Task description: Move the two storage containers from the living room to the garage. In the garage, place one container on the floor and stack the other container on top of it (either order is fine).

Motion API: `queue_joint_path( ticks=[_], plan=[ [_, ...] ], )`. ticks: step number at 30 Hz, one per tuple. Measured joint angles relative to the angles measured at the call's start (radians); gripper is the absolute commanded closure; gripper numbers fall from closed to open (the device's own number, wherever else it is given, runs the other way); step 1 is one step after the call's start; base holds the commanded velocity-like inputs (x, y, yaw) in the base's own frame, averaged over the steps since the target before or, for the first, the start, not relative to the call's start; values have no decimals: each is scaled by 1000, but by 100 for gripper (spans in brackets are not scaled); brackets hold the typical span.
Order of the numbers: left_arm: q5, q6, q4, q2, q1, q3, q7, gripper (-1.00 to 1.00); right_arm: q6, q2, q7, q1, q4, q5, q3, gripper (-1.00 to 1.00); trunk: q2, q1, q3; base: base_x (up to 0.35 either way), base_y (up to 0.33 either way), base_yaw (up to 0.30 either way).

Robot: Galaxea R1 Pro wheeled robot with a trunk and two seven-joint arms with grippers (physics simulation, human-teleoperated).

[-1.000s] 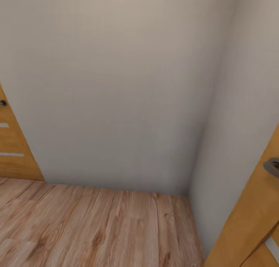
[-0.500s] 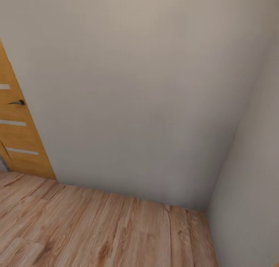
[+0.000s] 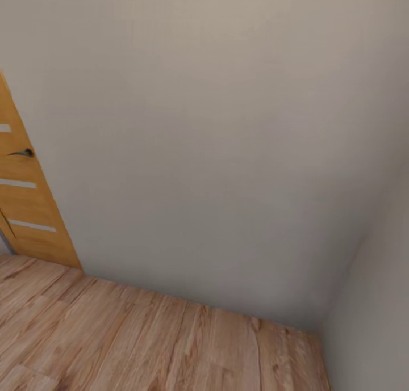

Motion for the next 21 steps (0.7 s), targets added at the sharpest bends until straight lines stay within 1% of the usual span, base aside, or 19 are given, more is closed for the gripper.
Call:
queue_joint_path(
  ticks=[2, 4, 21],
  plan=[
    [0, 0, 0, 0, 0, 0, 0, -100, 0, 0, 0, 0, 0, 0, 0, -100, 0, 0, 0, 307, 0, 207],
    [0, -2, 0, 0, 0, 0, 0, -100, 0, 0, 0, 0, 0, 1, 0, -100, 0, 1, 0, 72, 0, 261],
    [3, 0, 0, 0, 0, 1, -1, -100, 0, 1, 0, 0, 0, 3, 4, -100, 0, 1, 0, 6, 0, 267]
  ],
)
